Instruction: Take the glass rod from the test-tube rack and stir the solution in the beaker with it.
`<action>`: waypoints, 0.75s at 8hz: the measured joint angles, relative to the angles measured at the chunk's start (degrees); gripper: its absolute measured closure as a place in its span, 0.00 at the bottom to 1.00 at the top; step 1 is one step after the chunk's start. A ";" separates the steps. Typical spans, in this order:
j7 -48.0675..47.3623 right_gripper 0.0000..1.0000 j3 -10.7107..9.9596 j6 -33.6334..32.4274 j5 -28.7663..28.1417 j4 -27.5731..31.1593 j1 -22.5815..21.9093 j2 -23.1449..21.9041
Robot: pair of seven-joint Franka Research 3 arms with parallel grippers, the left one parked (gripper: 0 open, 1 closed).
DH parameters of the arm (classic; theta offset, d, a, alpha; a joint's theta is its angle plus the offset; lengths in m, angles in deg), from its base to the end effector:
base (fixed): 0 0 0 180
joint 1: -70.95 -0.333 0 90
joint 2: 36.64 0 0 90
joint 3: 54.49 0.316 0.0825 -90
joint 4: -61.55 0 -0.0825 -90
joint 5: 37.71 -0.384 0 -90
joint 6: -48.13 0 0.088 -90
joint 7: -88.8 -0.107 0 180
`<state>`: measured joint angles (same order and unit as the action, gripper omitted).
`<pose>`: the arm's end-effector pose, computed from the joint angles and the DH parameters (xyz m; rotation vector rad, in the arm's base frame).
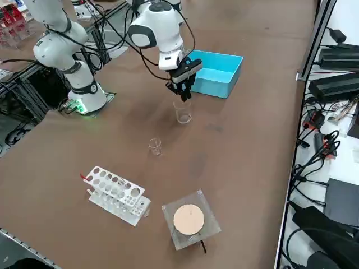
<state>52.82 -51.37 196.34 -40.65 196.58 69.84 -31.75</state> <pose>0.5206 0.0376 0.3070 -2.9187 0.8970 -0.1895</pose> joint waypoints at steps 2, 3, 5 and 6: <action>0.04 0.94 -0.43 0.07 0.01 -0.09 0.01 0.06; 0.07 0.94 -0.76 0.22 0.13 -0.11 0.20 0.06; 0.32 0.94 -1.38 0.29 1.69 -0.17 1.43 0.03; 0.51 0.94 -1.42 0.27 2.08 -0.17 2.22 -0.01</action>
<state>53.33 -52.79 196.61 -38.57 196.41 72.06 -31.75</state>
